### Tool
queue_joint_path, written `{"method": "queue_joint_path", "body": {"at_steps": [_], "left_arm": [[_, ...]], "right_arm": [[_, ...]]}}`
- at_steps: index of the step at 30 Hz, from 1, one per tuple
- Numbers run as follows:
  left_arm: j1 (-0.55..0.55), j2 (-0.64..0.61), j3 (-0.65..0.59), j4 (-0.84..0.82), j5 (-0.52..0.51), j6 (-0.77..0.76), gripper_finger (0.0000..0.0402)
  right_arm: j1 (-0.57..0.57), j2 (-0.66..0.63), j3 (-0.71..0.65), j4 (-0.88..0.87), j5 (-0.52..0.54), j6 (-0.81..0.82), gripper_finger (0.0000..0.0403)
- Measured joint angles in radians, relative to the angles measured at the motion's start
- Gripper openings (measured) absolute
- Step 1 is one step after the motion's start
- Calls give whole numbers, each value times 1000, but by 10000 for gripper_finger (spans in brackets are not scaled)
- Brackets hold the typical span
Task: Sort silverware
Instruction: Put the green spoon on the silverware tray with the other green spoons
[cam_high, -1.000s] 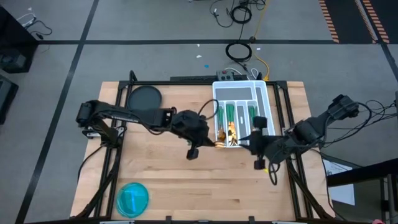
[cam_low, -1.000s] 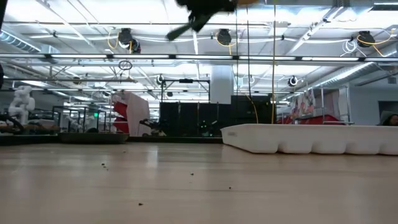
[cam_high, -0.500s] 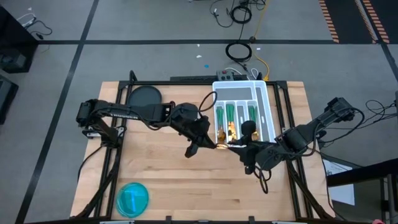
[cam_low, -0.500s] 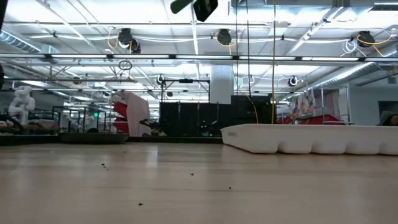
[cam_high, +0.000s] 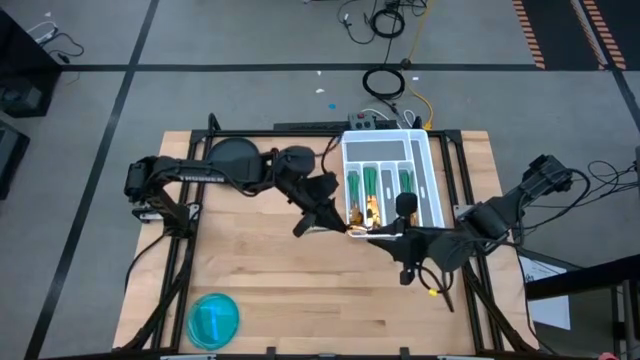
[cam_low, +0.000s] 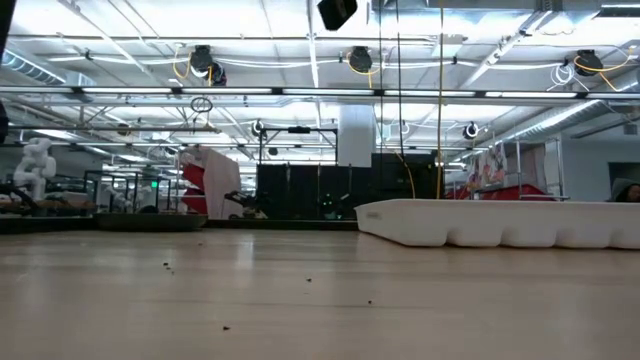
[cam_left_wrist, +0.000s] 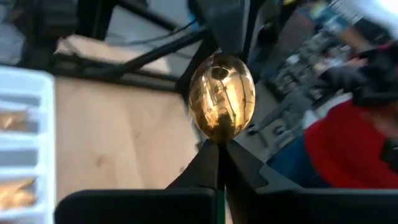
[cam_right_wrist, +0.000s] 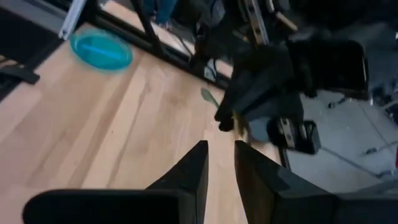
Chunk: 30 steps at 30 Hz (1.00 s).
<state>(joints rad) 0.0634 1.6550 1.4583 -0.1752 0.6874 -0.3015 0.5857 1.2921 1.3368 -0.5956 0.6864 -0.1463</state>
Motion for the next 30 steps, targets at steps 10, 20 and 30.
{"method": "queue_joint_path", "body": {"at_steps": [10,20,30], "left_arm": [[33,-2,-4,172,149,-111,11],[46,-1,-17,286,190,-139,10],[45,-1,-16,336,160,-138,10]], "right_arm": [[8,-4,1,26,-3,-19,68],[26,-143,1,103,67,-90,69],[8,-152,1,264,13,-270,113]]}}
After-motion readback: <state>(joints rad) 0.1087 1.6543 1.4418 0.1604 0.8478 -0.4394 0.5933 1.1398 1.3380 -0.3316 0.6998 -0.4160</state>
